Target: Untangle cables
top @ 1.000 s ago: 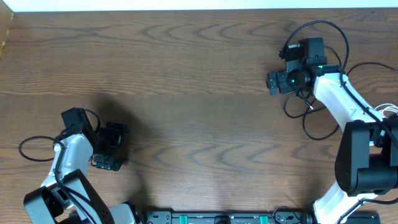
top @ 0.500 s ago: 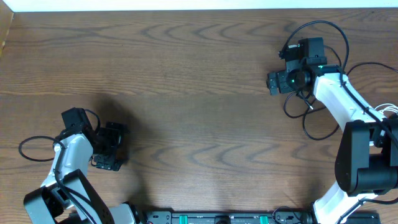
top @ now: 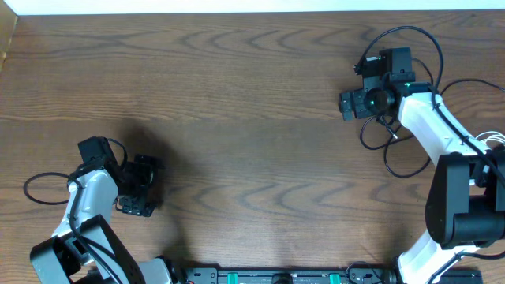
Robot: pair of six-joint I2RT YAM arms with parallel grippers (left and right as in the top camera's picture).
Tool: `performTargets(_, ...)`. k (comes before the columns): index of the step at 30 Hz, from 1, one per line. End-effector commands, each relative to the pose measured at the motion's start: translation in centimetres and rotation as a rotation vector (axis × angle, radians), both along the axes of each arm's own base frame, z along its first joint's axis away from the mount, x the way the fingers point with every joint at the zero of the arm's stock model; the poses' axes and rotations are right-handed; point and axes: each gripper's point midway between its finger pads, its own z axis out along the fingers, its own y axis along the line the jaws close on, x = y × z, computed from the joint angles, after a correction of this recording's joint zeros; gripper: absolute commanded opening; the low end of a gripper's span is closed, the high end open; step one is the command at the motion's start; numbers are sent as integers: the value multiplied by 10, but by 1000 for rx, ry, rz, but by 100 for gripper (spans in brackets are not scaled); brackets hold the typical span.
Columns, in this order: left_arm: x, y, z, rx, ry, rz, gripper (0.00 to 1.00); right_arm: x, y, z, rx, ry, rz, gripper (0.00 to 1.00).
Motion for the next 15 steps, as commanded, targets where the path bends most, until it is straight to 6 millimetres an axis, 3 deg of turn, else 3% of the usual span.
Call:
performTargets(1, -8, 9, -7, 51, 42, 3, 98, -1, 0, 41, 18, -76, -8, 99)
performTargets(5, -8, 9, -7, 51, 42, 3, 98, -8, 0, 88, 24, -171, -7, 99)
performTargets(8, -8, 9, -7, 51, 42, 3, 98, -14, -1, 135, 32, -286, -8, 99)
performTargets(15, -8, 9, -7, 51, 42, 3, 98, -48, -3, 235, 51, -543, -6, 99)
